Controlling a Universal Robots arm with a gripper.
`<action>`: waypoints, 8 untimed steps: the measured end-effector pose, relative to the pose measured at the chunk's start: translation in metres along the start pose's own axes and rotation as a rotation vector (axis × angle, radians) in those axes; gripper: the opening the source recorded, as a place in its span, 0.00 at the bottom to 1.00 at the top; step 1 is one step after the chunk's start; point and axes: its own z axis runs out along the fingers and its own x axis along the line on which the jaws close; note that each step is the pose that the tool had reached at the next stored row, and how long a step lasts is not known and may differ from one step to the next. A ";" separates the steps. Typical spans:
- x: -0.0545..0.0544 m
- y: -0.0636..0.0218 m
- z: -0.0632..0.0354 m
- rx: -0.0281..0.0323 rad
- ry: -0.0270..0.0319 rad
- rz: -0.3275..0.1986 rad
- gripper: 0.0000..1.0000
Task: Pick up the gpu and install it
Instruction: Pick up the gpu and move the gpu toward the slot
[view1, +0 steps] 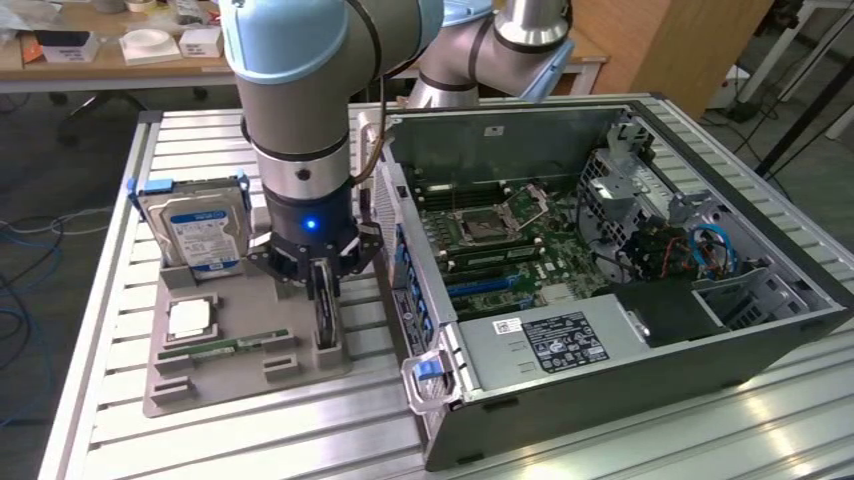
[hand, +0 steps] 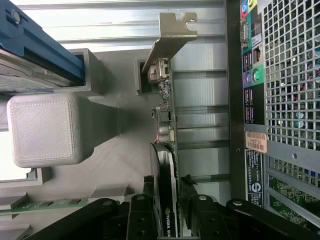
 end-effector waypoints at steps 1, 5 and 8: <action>0.000 0.0000 0.0000 -0.0001 0.0000 0.000 0.36; 0.000 0.0000 0.0000 0.0000 0.0000 0.000 0.36; 0.000 0.0000 0.0000 0.0000 0.0002 0.000 0.35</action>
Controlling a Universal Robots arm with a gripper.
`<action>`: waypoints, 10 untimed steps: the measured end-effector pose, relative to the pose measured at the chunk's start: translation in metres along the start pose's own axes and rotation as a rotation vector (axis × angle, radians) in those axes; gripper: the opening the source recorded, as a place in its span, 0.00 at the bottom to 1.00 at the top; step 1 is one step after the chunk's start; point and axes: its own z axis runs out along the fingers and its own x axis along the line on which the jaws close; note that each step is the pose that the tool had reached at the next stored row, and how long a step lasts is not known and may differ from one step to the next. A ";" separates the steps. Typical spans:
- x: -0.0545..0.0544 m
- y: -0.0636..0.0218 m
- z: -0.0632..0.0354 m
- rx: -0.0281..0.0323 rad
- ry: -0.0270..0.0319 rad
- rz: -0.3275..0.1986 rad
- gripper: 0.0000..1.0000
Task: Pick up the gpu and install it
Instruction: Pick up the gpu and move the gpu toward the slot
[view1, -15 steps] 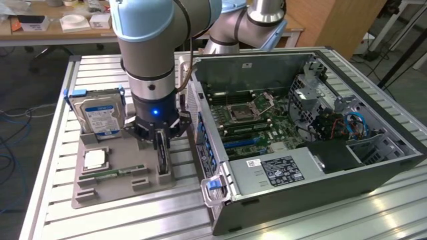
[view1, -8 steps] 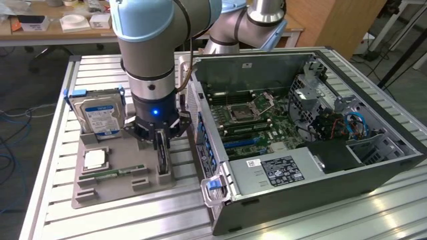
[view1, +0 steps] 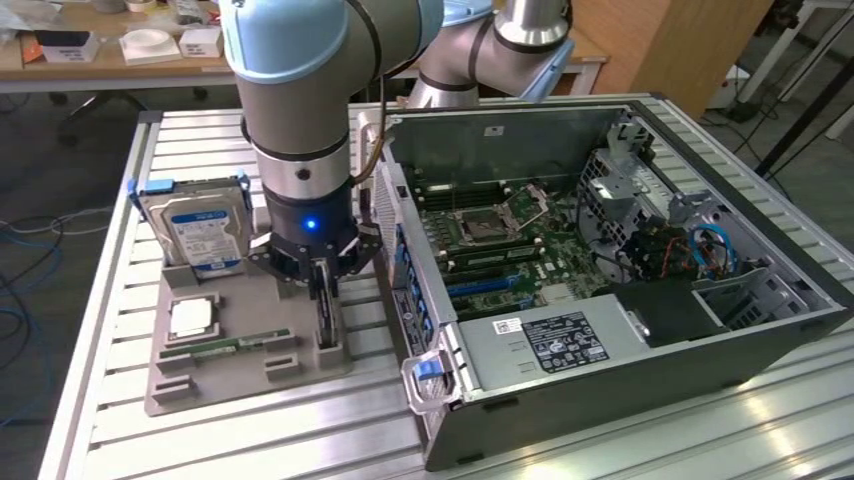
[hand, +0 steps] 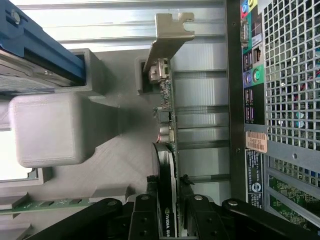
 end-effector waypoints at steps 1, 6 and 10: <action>0.000 0.0000 0.0000 0.0000 -0.0001 0.000 0.28; 0.000 0.0000 0.0000 -0.0001 -0.0002 0.000 0.28; 0.000 0.0000 0.0000 0.0000 -0.0002 0.000 0.28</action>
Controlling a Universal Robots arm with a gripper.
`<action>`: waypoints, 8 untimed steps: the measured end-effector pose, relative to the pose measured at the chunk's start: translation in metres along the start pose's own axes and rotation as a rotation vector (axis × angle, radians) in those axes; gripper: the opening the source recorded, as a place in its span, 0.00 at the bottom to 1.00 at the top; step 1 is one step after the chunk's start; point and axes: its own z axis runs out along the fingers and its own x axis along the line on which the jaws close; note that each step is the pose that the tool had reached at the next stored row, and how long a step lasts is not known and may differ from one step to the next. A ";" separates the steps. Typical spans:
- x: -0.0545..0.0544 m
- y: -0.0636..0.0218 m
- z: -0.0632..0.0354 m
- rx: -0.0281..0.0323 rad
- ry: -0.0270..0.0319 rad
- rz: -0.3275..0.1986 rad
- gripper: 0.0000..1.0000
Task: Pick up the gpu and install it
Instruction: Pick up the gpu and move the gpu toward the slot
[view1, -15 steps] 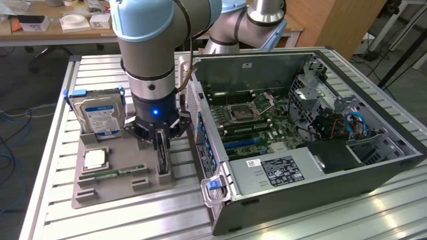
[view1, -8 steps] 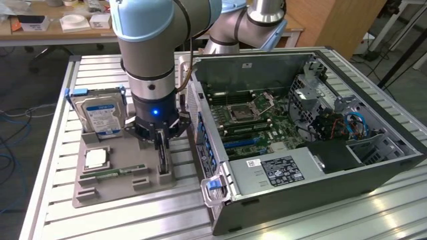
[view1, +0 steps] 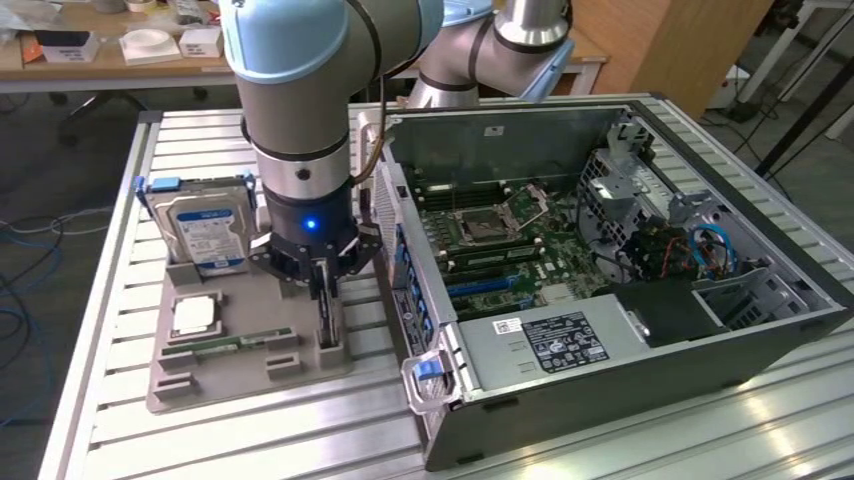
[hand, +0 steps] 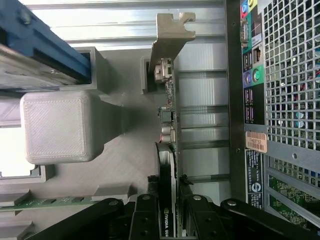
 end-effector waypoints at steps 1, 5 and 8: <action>0.000 0.0000 0.0000 0.0000 0.0000 0.000 0.27; 0.000 0.0000 0.0000 0.0000 0.0001 0.000 0.27; 0.000 0.0000 0.0000 0.0000 0.0000 0.000 0.27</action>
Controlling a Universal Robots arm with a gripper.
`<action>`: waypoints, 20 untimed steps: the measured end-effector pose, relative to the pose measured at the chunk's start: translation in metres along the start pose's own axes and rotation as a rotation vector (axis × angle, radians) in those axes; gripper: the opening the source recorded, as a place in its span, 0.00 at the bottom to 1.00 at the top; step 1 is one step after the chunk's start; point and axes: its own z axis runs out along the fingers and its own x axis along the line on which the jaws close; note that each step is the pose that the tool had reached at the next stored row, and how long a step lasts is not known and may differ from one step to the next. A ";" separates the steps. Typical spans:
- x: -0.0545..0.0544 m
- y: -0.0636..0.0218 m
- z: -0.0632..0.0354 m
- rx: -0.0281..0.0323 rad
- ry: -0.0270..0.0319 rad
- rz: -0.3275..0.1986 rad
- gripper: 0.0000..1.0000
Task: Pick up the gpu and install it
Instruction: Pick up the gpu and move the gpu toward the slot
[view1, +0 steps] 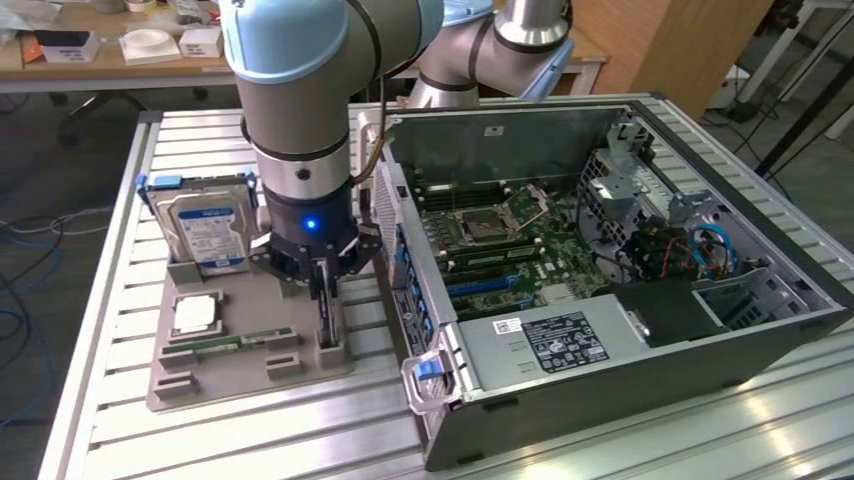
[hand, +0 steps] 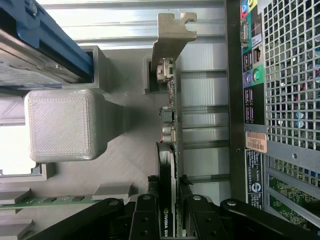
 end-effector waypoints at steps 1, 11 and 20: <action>0.000 0.0000 0.0000 0.0000 0.0000 0.000 0.27; 0.000 0.0004 -0.0088 -0.0001 0.0001 0.000 0.27; -0.001 0.0015 -0.0368 -0.0001 0.0002 0.000 0.27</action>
